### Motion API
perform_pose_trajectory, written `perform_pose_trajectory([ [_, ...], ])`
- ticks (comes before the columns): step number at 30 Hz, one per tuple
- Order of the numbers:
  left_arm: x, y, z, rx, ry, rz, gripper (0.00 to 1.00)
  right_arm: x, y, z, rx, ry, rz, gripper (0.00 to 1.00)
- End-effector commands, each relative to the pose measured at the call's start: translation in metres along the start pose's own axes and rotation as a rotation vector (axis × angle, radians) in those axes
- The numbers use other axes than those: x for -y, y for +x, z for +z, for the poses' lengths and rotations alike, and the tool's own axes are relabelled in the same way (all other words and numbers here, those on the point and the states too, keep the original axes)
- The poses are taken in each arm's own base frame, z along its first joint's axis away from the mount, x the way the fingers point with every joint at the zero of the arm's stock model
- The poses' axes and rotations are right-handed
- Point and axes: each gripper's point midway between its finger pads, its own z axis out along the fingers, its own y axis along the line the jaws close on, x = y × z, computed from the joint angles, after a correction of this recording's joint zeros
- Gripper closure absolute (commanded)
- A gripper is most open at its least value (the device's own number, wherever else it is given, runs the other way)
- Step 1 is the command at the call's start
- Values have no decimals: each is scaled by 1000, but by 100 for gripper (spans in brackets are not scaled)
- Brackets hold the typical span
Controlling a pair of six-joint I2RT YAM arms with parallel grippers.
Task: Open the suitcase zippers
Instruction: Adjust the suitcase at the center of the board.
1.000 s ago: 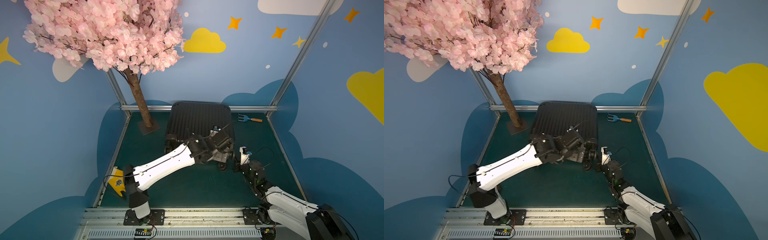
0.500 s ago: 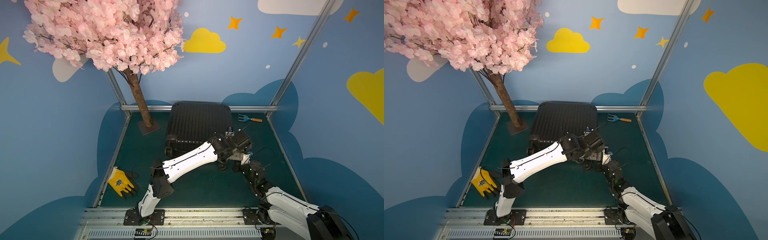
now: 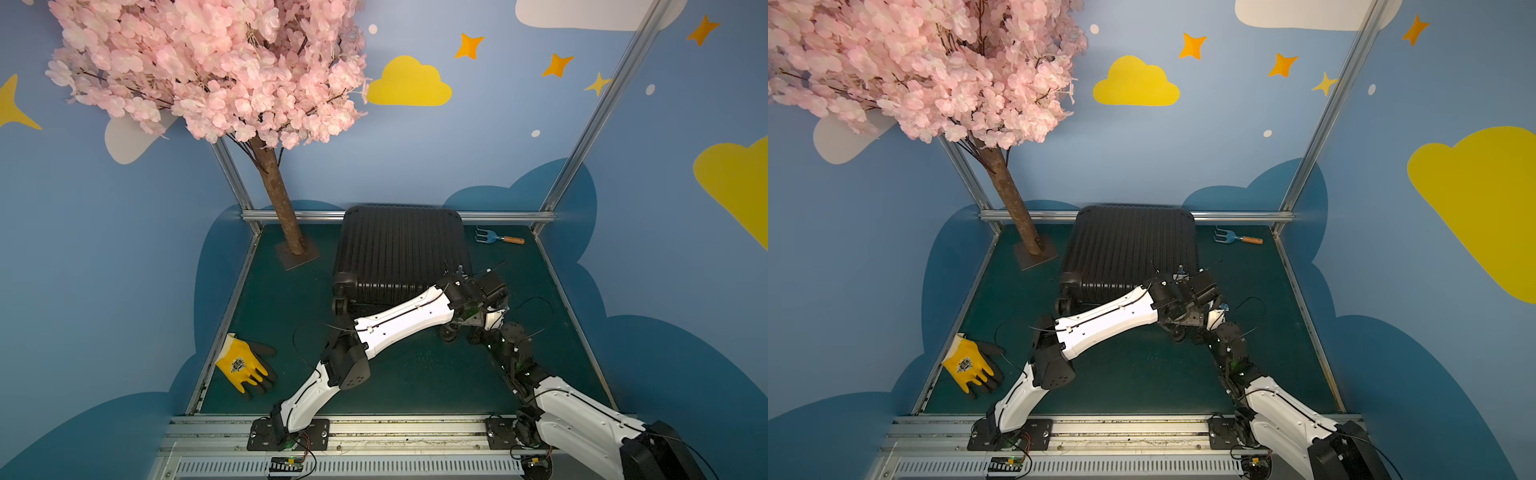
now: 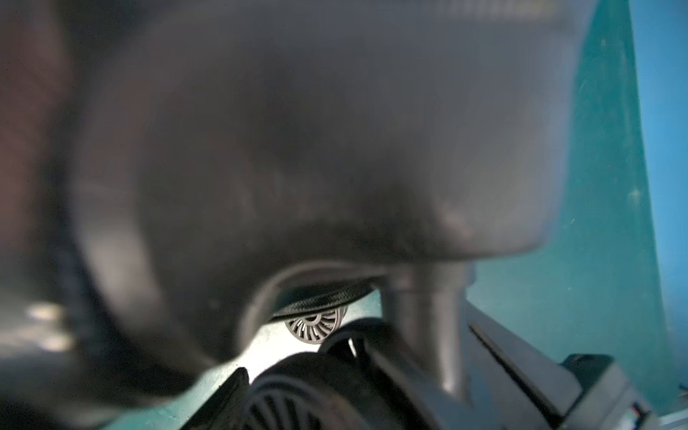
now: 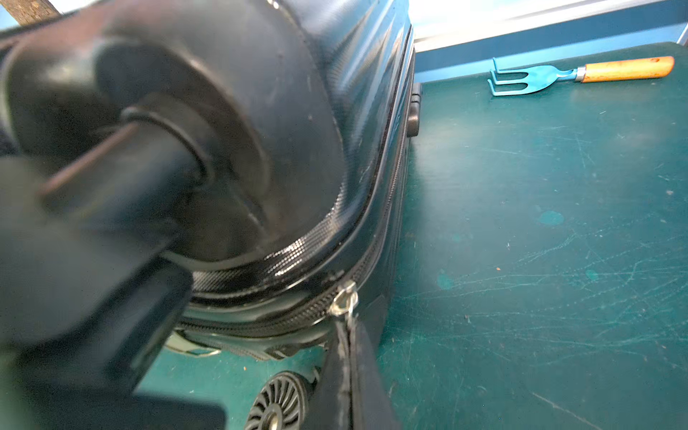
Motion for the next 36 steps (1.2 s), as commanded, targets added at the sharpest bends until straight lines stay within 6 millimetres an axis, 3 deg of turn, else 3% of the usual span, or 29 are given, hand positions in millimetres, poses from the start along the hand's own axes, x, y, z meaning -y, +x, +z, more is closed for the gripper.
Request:
perform_pose_trajectory([
  [1,-4,-11,-5,36,-20,-20,30,1,-9,-4,38,0,11,100],
  [5,-7,-14,-14,52,-20,-1,40,-8,-6,-7,26,-56,-6,100],
  [10,-3,-4,-13,17,4,49,52,-13,2,-10,-5,-90,8,100],
  [14,-7,4,-16,15,-14,99,55,-19,9,-11,-33,-123,23,100],
  [28,-78,32,-48,51,-37,136,60,-77,23,-30,-94,-313,-79,100],
  [36,-105,39,-69,103,14,151,62,-97,32,-20,-153,-384,-278,100],
])
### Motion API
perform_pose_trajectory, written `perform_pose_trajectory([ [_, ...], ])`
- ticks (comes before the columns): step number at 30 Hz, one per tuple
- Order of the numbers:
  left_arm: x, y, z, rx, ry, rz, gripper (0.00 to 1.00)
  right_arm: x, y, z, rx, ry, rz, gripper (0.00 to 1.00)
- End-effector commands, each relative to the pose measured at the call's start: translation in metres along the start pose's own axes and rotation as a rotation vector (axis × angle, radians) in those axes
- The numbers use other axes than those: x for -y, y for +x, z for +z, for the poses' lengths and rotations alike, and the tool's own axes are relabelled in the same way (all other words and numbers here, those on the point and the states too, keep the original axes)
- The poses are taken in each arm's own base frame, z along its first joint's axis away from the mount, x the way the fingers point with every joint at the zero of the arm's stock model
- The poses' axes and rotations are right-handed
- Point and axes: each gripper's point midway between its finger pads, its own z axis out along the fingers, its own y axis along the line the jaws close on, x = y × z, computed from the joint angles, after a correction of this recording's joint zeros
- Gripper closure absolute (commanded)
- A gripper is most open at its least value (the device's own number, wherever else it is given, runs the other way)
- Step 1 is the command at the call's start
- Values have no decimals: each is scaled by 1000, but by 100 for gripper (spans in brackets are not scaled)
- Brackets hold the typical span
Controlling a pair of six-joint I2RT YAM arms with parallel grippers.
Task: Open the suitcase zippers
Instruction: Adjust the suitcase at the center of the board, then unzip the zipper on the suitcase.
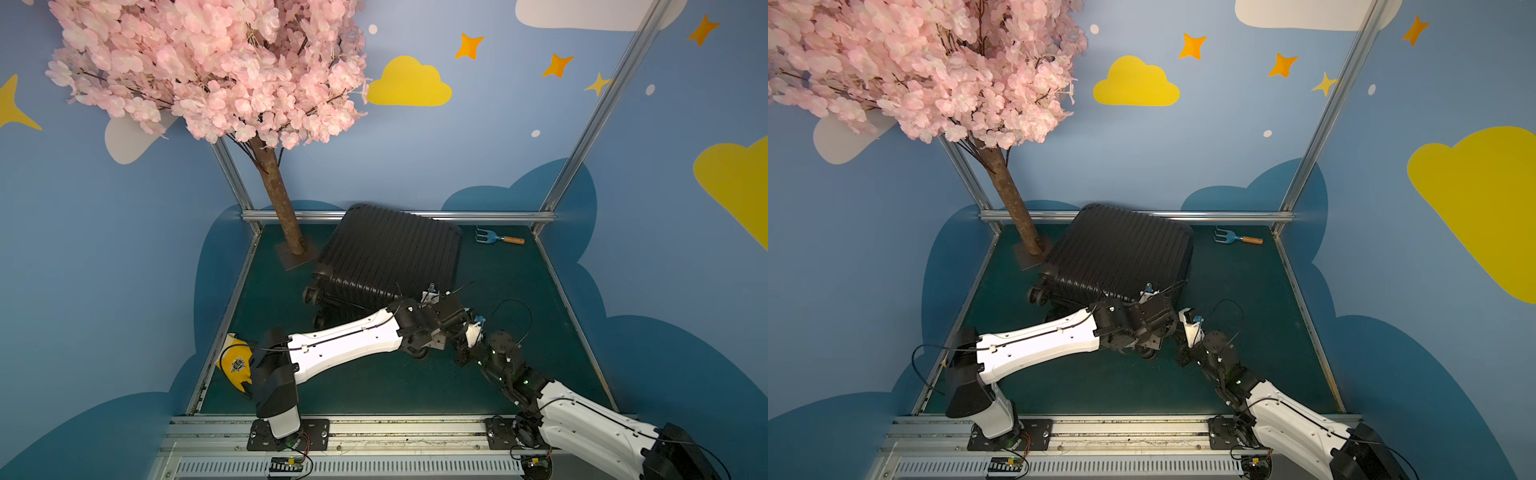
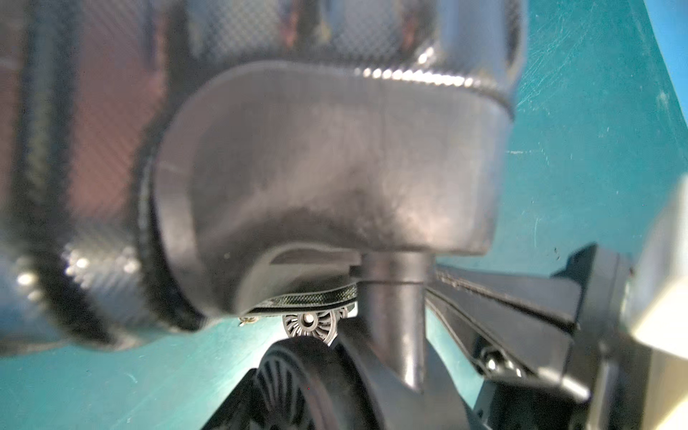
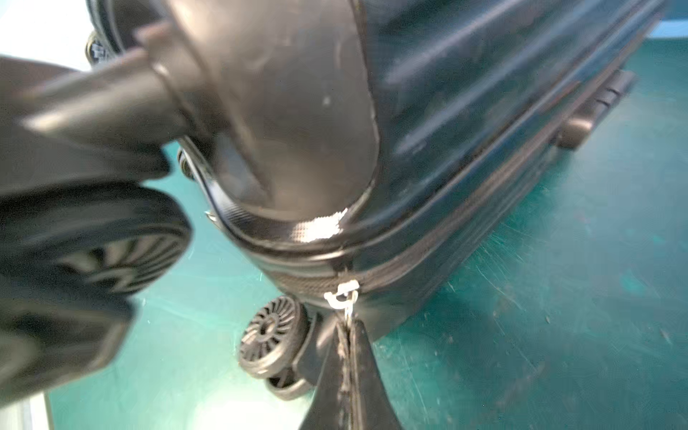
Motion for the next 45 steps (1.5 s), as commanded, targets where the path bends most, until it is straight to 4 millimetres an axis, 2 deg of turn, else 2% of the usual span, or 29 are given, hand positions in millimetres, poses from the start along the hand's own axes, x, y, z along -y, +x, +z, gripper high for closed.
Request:
perform_pose_trajectory([
  [1,-23,-10,-23,64,-23,-15,62,-5,-10,8,-14,-13,-117,100],
  [7,-41,-5,-35,85,-26,-6,62,-10,-16,20,-8,-32,-218,100],
  [17,-81,6,-47,115,-27,-39,64,-8,-32,25,64,-4,-300,100],
  [20,-92,11,-49,111,-25,-42,64,-14,-35,29,83,-35,-313,100],
  [27,-94,12,-64,147,71,8,61,-37,-38,36,83,-146,-307,100],
  [32,-104,15,-69,134,84,6,63,-22,-37,42,75,-57,-304,100],
  [36,-107,28,-70,100,103,15,63,-8,-44,52,90,26,-297,100],
  [42,-117,45,-71,85,120,3,63,-2,-57,68,111,64,-311,100],
  [45,-125,43,-80,110,103,8,57,-1,-58,72,113,65,-318,100],
])
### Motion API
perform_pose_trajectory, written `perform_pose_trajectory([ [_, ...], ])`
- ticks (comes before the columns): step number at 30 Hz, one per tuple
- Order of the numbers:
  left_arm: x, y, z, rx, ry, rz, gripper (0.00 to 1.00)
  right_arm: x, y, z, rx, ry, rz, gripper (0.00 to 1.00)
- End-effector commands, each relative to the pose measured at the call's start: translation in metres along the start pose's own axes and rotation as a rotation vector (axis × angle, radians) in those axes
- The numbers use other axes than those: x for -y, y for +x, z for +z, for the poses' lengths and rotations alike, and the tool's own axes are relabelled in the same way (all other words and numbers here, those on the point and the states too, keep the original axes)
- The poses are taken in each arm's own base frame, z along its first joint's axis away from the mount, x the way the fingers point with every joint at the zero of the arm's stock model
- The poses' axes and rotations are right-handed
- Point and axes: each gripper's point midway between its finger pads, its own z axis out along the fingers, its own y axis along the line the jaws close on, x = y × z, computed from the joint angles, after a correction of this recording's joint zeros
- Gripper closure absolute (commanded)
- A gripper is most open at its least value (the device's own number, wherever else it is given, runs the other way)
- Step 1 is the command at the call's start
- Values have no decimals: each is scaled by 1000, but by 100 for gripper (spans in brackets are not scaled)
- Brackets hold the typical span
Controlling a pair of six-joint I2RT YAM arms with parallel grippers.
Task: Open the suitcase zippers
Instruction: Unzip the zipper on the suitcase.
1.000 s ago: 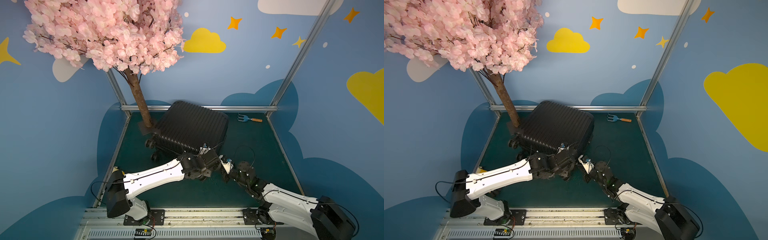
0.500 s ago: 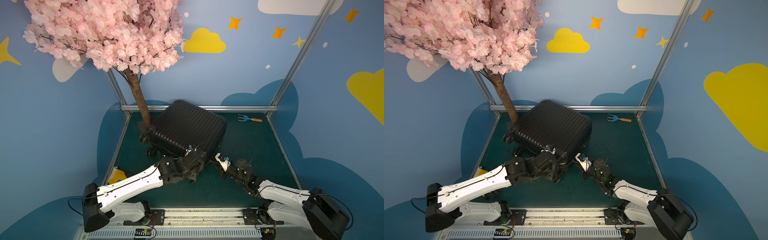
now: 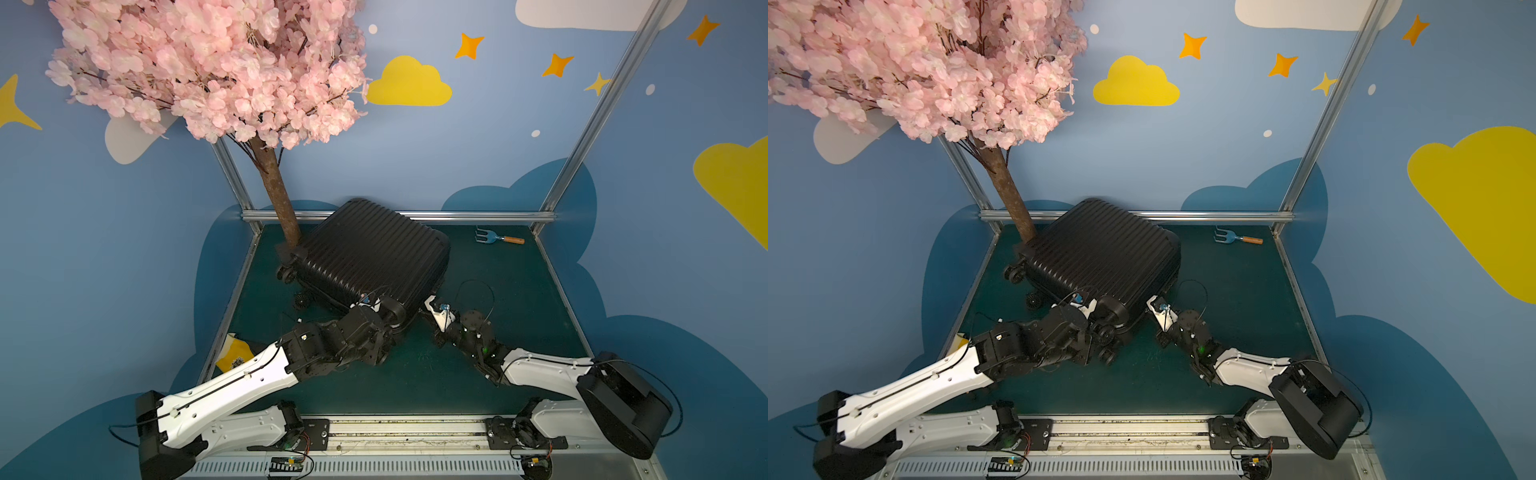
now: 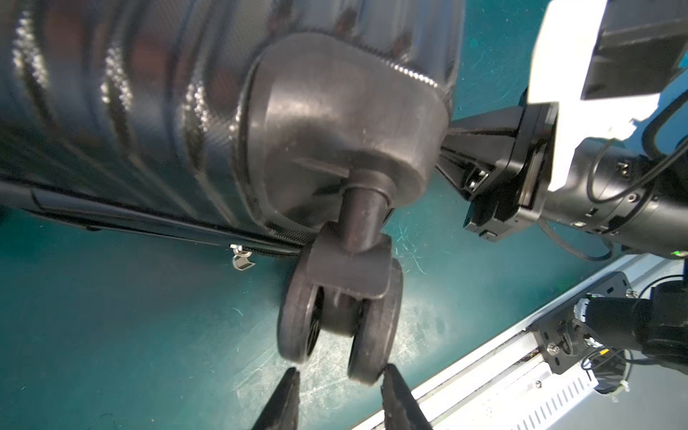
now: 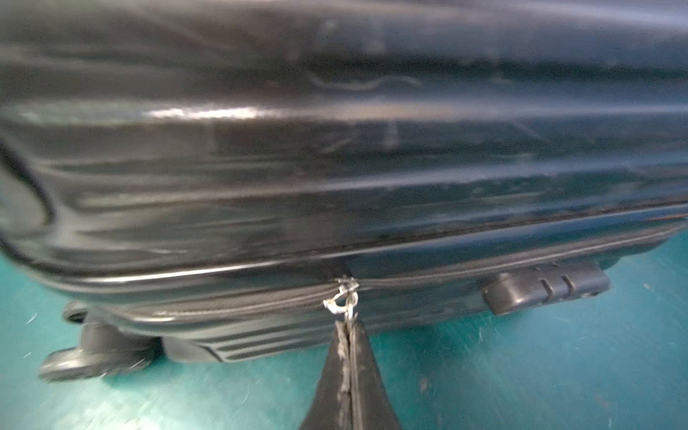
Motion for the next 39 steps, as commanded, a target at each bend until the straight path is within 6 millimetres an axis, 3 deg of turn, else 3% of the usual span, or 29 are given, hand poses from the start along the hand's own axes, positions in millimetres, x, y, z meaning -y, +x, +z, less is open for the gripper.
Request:
perform_pose_trajectory([
  [1,-15,-6,-13,36,-52,12,50,16,-21,5,62,67,-8,100],
  [4,-21,-15,-20,61,-78,70,20,9,-21,4,70,27,-5,100],
  [6,-17,-19,-19,64,-45,115,10,5,-20,3,78,9,2,100],
  [9,-11,-24,-14,55,5,115,2,2,-16,1,70,-4,3,100],
  [13,4,-32,-4,46,94,121,1,2,-13,0,64,-3,5,100],
  [19,21,-46,17,26,168,133,12,3,-12,2,55,2,15,100],
  [22,27,-43,30,-16,185,132,20,5,-12,4,49,15,18,100],
  [25,19,-36,40,-46,146,124,25,7,-12,5,45,21,22,100],
  [34,0,-21,38,-60,77,167,63,14,-13,10,30,59,30,100],
  [39,-1,-3,31,-101,96,174,75,22,-12,9,14,111,35,100],
])
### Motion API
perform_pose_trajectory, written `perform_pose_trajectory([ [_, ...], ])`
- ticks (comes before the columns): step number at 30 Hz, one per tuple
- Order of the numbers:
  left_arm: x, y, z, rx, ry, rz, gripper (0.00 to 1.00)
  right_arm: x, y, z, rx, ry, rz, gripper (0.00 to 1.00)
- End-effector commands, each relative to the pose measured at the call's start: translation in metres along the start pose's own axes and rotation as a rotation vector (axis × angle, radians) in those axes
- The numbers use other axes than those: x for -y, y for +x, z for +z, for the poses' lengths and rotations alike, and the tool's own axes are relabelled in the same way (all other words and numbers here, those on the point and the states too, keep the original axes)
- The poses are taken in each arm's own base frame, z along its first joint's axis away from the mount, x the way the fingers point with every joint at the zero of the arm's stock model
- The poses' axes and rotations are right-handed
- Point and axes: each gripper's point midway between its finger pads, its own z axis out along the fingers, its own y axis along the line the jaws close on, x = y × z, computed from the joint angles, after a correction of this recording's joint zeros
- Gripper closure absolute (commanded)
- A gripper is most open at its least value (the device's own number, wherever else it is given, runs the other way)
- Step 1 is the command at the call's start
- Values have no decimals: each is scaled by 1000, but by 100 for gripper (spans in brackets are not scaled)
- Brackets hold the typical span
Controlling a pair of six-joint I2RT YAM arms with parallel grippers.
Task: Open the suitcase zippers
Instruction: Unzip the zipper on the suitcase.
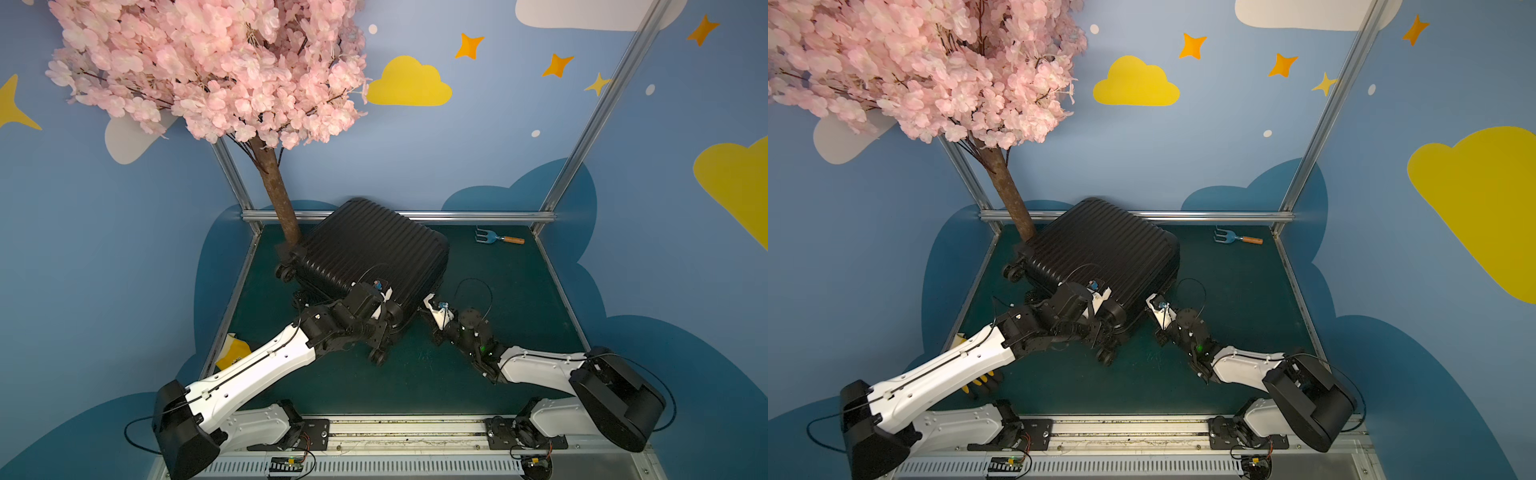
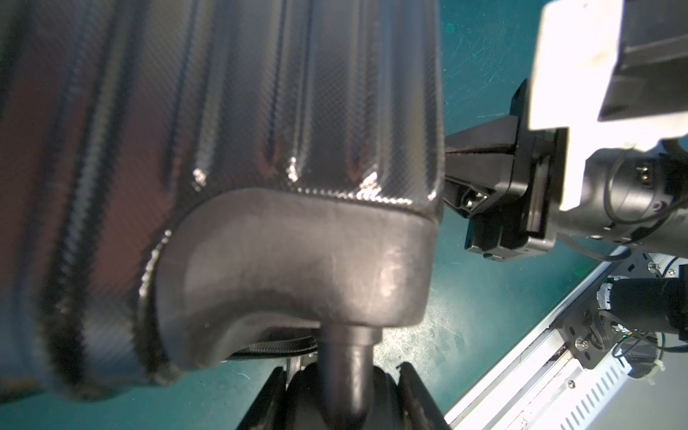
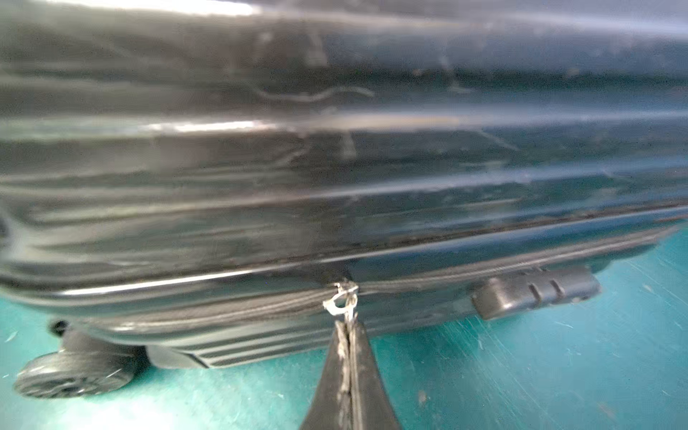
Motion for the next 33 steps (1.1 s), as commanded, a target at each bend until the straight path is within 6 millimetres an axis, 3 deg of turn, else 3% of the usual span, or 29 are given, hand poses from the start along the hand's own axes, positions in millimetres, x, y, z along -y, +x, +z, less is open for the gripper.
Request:
perform_pose_trajectory([
  [1,0,28,-12,-68,15,12,75,21,-12,5,6,108,15,100],
  [9,8,65,-40,-103,54,3,74,44,-16,12,-5,195,-10,100],
  [13,13,78,-54,-125,66,-2,75,66,-15,22,-18,234,20,100],
  [20,7,103,-76,-141,86,-57,74,107,-11,41,-28,279,80,100],
  [24,-4,107,-82,-124,49,-78,73,122,-14,48,-23,294,105,100],
  [29,-33,97,-90,-82,-119,-111,67,126,-9,24,-13,367,122,100],
  [33,-42,86,-88,-69,-187,-116,63,127,5,-3,-84,451,125,100],
])
